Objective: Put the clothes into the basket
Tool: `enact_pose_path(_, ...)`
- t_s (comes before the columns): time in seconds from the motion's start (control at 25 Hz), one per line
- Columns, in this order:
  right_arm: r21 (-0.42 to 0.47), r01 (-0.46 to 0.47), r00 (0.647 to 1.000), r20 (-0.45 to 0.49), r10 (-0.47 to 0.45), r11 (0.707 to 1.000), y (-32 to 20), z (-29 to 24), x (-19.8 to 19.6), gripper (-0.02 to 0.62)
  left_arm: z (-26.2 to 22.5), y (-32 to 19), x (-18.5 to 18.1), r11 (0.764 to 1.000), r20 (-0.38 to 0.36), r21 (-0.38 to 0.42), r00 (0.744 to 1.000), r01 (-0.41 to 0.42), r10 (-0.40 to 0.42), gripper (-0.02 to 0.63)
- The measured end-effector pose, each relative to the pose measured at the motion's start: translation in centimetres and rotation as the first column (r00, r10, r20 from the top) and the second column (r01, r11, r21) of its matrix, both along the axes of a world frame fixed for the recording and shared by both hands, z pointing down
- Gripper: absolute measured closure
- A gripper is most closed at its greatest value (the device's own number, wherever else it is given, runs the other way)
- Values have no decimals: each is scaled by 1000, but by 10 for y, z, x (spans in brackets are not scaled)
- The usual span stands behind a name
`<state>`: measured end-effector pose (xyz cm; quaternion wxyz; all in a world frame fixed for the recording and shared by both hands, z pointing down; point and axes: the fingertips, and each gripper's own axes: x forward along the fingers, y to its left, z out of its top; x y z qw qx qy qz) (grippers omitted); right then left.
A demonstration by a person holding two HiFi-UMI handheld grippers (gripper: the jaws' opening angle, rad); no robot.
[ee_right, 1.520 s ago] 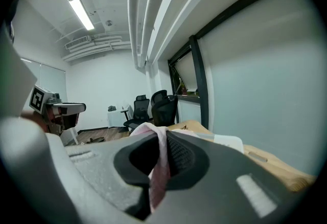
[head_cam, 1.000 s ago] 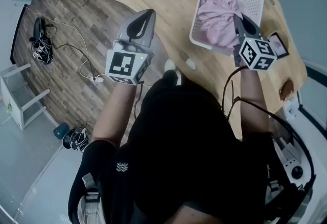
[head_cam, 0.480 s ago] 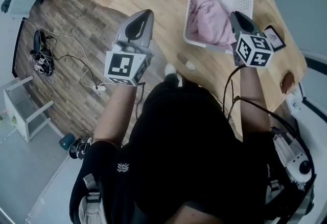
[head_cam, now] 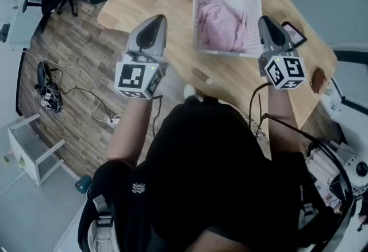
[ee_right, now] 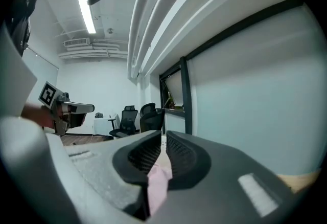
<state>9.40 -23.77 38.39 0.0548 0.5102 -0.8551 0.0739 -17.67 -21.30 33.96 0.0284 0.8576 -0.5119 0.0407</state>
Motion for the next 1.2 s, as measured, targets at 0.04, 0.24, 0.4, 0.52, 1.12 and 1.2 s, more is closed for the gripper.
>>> enact_pose_path(0.04,15,-15,1000,10,15,1000,5,-4,7,565,-2,0,3,1000,-4,0,1000,-2,2,600)
enact_pose_path(0.24,61,-109,994,22,108,992,35,-19,45,594,-12,3,20,999,-15,22,1000,-25,25,600)
enact_pose_path(0.4,64,-140,990,-5,141,988,59,-19,65,595,-13,5,40,998,-16,38,998,-55,56,600)
enact_pose_path(0.52,47,-152,988,-17,153,987,70,-14,74,595,-7,7,54,996,-14,37,996,-85,86,600)
enact_pose_path(1.12,5,-167,986,-26,167,986,75,-1,92,595,-5,10,74,995,4,43,996,-93,93,600)
enact_pose_path(1.2,7,-165,986,-27,165,986,74,-1,93,595,-7,10,74,995,4,41,996,-88,88,600)
